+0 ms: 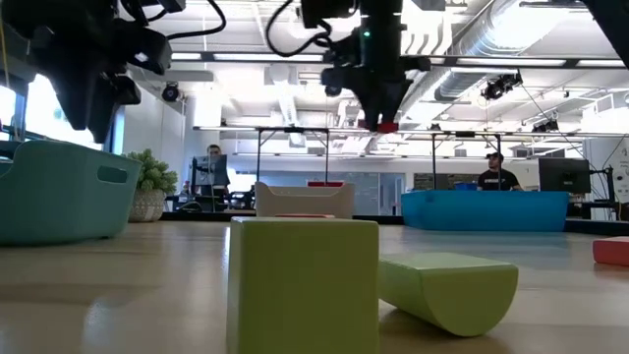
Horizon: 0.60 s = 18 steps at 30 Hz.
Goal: Sort & place blocks by color
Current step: Put the red block into the blue bin
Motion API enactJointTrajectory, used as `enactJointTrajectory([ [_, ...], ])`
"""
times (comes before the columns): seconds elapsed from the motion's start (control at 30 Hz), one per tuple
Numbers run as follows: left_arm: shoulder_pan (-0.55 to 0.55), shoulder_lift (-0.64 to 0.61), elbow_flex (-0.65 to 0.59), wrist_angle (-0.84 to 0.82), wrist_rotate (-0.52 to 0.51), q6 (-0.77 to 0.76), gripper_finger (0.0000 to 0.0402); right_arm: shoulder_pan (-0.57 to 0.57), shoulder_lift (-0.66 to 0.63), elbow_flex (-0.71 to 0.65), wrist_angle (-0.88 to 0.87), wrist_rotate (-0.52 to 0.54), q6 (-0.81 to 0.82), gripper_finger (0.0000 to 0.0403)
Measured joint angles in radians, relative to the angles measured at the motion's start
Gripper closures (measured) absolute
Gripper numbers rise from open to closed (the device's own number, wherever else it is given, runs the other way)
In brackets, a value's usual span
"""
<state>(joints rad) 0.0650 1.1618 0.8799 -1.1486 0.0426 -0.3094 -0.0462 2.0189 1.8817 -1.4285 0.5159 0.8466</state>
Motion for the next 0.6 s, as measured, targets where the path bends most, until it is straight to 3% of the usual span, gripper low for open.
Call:
enactJointTrajectory([
  [0.3, 0.0, 0.0, 0.0, -0.003, -0.032, -0.119, 0.0163, -0.123, -0.042, 0.0, -0.148, 0.162, -0.125, 0.0302],
  [0.6, 0.0, 0.0, 0.063, -0.004, -0.032, -0.237, 0.0163, -0.266, -0.058, -0.062, -0.14, 0.198, -0.276, 0.03],
])
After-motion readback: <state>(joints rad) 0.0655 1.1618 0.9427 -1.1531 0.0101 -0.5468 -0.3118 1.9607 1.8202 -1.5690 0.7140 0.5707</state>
